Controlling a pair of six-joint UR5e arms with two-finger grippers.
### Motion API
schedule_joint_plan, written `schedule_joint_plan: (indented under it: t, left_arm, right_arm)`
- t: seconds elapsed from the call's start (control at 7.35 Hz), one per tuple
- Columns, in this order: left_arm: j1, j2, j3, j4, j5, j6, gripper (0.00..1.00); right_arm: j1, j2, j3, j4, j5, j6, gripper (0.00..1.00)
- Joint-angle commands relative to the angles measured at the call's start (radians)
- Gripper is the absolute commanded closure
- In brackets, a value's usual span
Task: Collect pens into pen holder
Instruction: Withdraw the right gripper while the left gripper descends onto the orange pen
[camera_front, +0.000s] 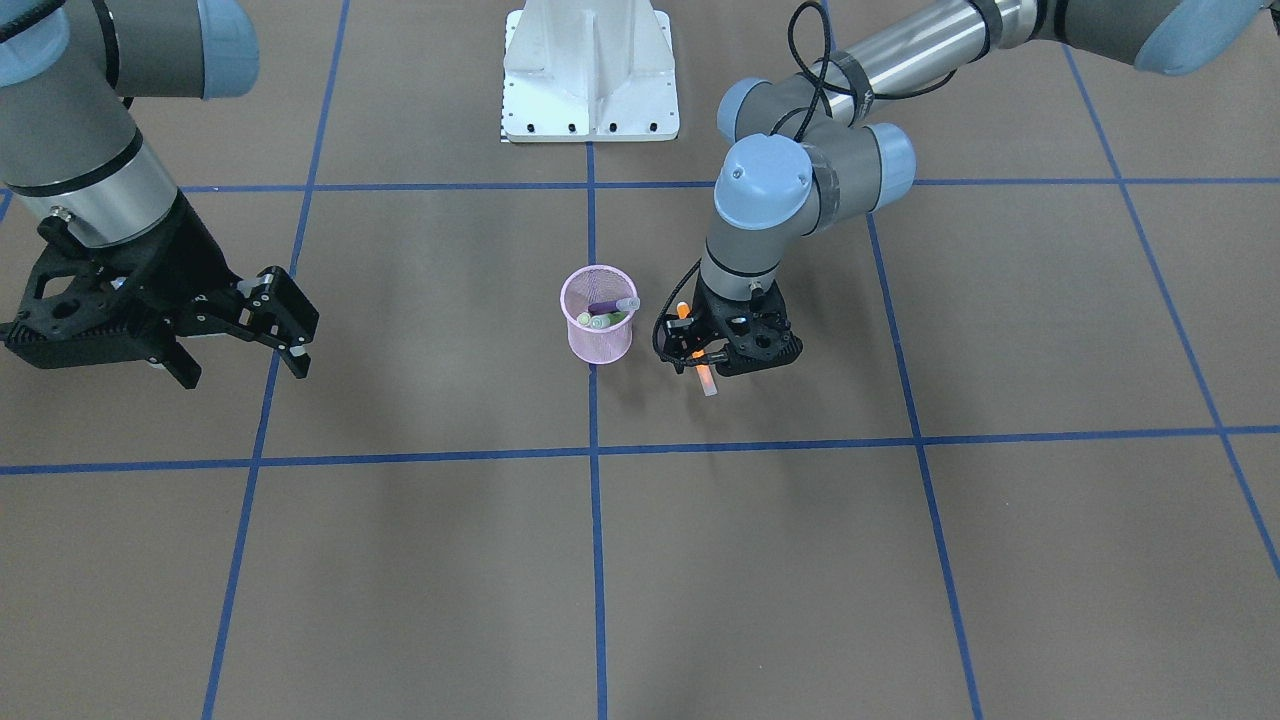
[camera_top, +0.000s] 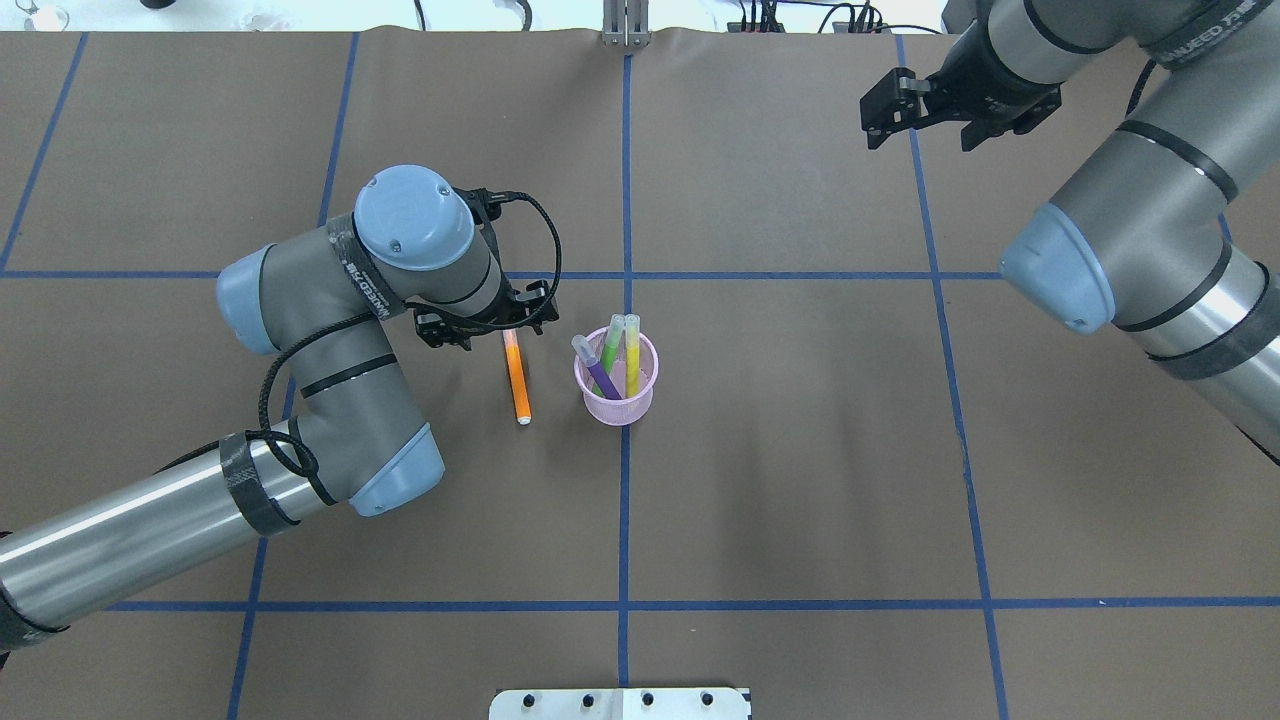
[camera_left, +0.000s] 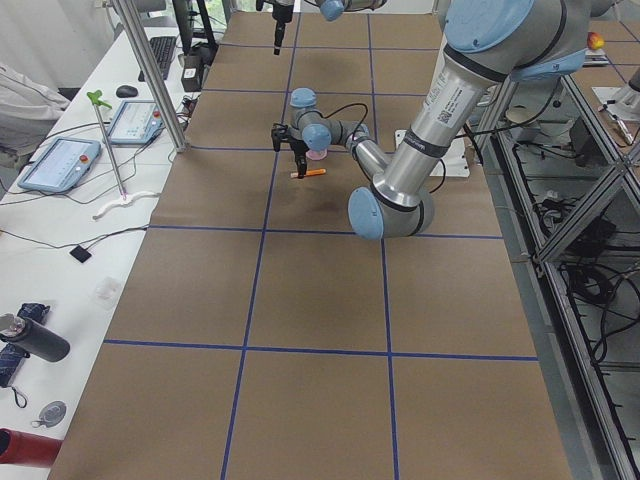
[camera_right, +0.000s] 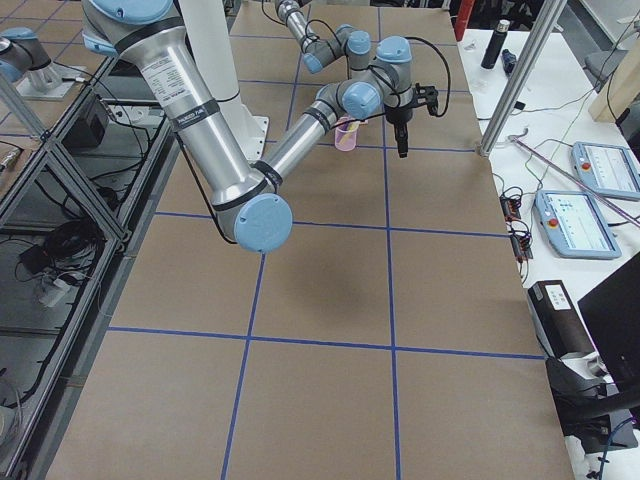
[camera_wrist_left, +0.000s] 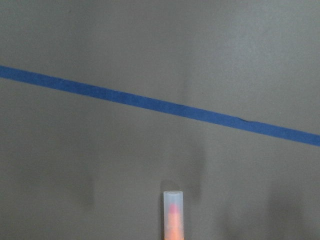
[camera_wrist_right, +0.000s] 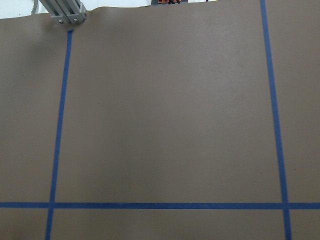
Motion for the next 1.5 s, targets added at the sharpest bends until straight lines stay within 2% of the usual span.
schedule_joint_plan:
  t: [0.0,0.27,0.68,0.82,1.22,1.36]
  left_arm:
    - [0.01,-0.002,0.015,0.004,0.011,0.001,0.32]
    - [0.019,-0.003,0.022,0.004,0.016,0.001,0.55]
    - [0.02,-0.005,0.022,0.004,0.016,0.003,0.62]
    - [0.024,-0.005,0.027,0.005,0.018,0.003,0.68]
    - [0.025,-0.005,0.024,0.005,0.031,0.009,1.0]
    - [0.013,-0.006,0.0,0.005,0.031,0.009,1.0]
  right_arm:
    - [0.015,-0.01,0.0,0.001,0.006,-0.013,0.0]
    - [0.027,-0.019,-0.002,-0.002,0.007,-0.053,0.0]
    - [0.032,-0.02,-0.002,-0.004,0.011,-0.056,0.0]
    - [0.032,-0.023,-0.002,-0.002,0.011,-0.055,0.0]
    - [0.032,-0.027,0.0,-0.001,0.012,-0.056,0.0]
    - [0.044,-0.027,0.0,-0.002,0.02,-0.056,0.0]
